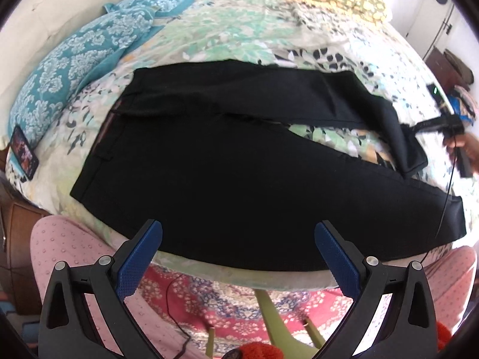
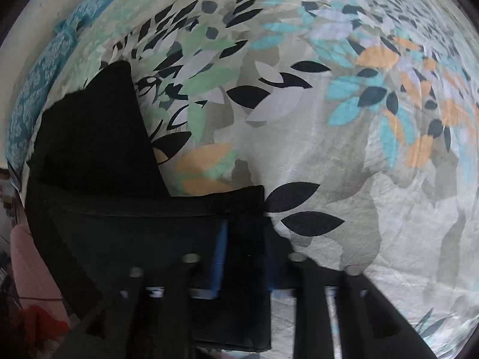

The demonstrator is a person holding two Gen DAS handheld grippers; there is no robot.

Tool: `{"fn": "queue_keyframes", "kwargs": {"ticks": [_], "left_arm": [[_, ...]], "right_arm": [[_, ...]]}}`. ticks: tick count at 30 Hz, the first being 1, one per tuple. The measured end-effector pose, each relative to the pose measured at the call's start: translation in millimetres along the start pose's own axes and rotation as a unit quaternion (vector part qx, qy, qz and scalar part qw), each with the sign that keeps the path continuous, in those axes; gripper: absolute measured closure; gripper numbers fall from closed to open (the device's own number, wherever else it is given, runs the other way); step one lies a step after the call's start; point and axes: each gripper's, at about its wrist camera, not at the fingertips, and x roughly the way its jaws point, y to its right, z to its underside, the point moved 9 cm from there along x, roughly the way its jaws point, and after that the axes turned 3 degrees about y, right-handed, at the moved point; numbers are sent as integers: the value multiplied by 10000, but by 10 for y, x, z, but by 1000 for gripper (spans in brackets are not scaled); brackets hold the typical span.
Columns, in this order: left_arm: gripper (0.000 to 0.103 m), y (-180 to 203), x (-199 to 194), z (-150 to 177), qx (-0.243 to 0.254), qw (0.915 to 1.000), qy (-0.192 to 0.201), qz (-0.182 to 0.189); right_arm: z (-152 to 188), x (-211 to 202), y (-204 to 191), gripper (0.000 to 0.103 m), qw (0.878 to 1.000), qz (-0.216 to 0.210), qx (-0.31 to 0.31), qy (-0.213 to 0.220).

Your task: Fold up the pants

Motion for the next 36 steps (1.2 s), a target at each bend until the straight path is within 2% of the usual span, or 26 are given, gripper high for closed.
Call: {"fn": "queue_keyframes", "kwargs": {"ticks": [3, 6, 8, 12, 19, 21, 23, 26, 27, 28, 29, 31, 32, 34, 36], "left_arm": [[1, 133, 115, -23, 143, 9998, -139, -5], [1, 336, 158, -94, 308, 9994, -118, 107], [1, 497, 171, -139, 490, 9986, -81, 170], [1, 664, 281, -174, 738, 9970, -219, 128], [1, 555, 537, -249, 569, 9974, -433, -57], [1, 439, 650, -421, 461, 9984, -293, -168], [1, 247, 785, -677, 287, 9989, -75, -360], [1, -213, 1181, -1340, -202, 9970, 401, -628], [1, -352, 1333, -1519, -308, 9954, 515, -750], [1, -471, 1503, -1661, -346, 9934, 569, -929], [1, -629, 1702, -1779, -337, 9901, 552, -1242], [1, -975, 2149, -1833, -405, 9811, 146, -1885], [0, -1092, 2313, -1803, -460, 9795, -12, -1961], [0, -1244, 2414, -1827, -746, 9840, 412, -1566], [0, -1327, 2403, -1809, -766, 9839, 517, -1528]], "right_arm": [[-414, -522, 319, 95, 9923, 952, -203, 761], [-816, -1030, 934, 95, 9688, 2030, -2, 1422], [-930, -1153, 1282, 96, 9572, 2395, 221, 1608], [-874, -964, 1810, 96, 9404, 3057, 493, 1407], [-752, -503, 2141, 97, 9165, 3747, 511, 1302], [-668, -256, 2193, 96, 9178, 3782, 588, 1054], [-631, -188, 2201, 96, 9100, 3935, 549, 1184], [-623, -247, 2199, 95, 9084, 3885, 774, 1339], [-623, -297, 2200, 90, 9107, 3775, 873, 1429], [-612, -347, 2209, 78, 9130, 3682, 984, 1458], [-576, -410, 2215, 57, 9157, 3546, 1150, 1501], [-435, -615, 2192, 34, 9199, 3142, 1562, 1754], [-326, -753, 2170, 34, 9208, 2880, 1794, 1923], [-24, -957, 2061, 33, 9280, 2048, 2289, 2108], [397, -1086, 1845, 33, 9327, 979, 2756, 2108]]}}
